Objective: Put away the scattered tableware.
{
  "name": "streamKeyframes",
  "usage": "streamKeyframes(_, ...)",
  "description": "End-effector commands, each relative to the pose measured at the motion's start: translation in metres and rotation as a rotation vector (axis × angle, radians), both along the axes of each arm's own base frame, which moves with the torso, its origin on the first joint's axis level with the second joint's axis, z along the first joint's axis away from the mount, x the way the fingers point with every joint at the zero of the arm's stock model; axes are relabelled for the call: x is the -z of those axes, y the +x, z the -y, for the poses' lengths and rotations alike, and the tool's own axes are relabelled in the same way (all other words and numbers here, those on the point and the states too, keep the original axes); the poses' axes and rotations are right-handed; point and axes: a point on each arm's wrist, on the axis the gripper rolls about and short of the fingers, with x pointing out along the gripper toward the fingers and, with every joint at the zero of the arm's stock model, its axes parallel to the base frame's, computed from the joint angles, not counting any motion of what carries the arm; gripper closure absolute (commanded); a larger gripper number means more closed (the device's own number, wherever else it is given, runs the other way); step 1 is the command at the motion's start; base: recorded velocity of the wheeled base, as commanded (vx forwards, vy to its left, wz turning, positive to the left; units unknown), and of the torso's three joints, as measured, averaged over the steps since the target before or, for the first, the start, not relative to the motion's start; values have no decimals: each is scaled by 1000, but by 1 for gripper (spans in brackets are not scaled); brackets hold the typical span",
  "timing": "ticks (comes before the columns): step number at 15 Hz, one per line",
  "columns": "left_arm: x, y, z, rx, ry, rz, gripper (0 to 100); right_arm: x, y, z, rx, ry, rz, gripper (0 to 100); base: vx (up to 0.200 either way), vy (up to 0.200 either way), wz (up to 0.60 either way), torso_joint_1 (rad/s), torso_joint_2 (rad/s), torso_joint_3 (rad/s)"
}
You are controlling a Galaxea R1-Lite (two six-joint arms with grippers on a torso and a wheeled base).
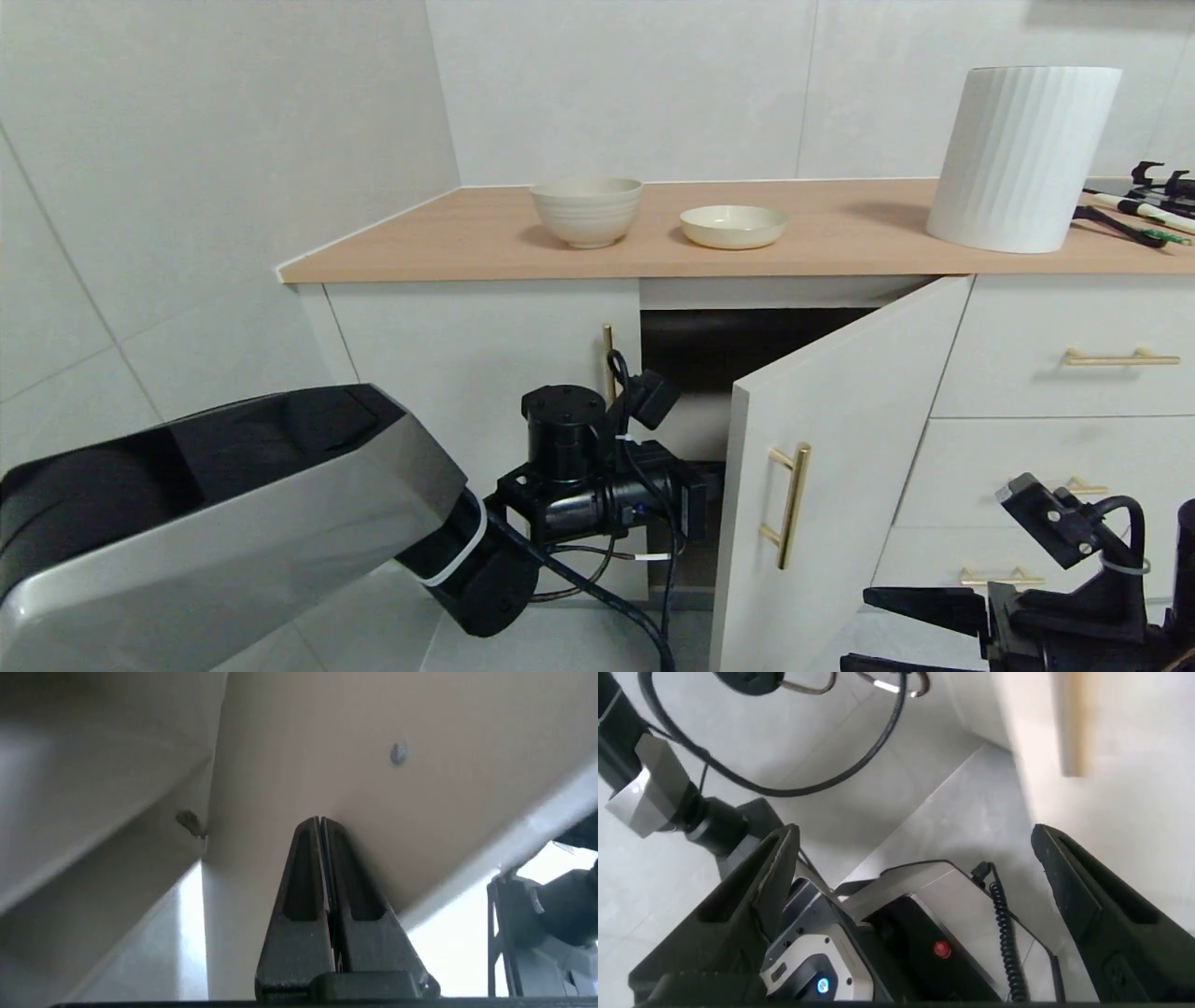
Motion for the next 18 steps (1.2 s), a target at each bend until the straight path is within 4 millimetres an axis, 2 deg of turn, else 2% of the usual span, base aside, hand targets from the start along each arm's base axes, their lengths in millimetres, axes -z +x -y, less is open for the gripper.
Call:
streamKeyframes(1, -7, 4, 5, 5, -12, 14, 100, 0, -1, 0, -2, 0, 0, 0, 0, 0, 0, 0, 0, 0)
streamKeyframes(7, -12, 10, 11, 5, -7, 4, 100, -3, -3, 0, -8, 8, 13, 0, 0, 0, 0, 0, 0, 0)
streamKeyframes(9, -16, 5, 19, 15, -19, -5, 100, -6, -6, -1, -27, 18, 29, 0, 0, 0, 0, 0, 0, 0)
streamKeyframes(11, -22, -8, 30, 50, -26, -1, 100, -11, -13, -2, -57, 35, 49, 0, 0, 0, 0, 0, 0, 0)
streamKeyframes(12, -37, -37, 49, 133, -25, 1, 100, -17, -26, -3, -111, 63, 85, 0, 0, 0, 0, 0, 0, 0)
streamKeyframes(13, -45, -52, 55, 169, -22, 2, 100, -20, -32, -3, -140, 78, 100, 0, 0, 0, 0, 0, 0, 0)
streamKeyframes(14, -60, -76, 63, 227, -24, 3, 100, -24, -40, -3, -194, 99, 116, 0, 0, 0, 0, 0, 0, 0)
streamKeyframes(15, -69, -90, 61, 252, -13, -6, 100, -26, -45, -2, -218, 109, 123, 0, 0, 0, 0, 0, 0, 0)
streamKeyframes(16, -68, -95, 54, 254, 2, -13, 100, -27, -47, -1, -221, 109, 122, 0, 0, 0, 0, 0, 0, 0)
streamKeyframes(18, -64, -86, 36, 208, 27, -1, 100, -27, -47, -1, -221, 106, 119, 0, 0, 0, 0, 0, 0, 0)
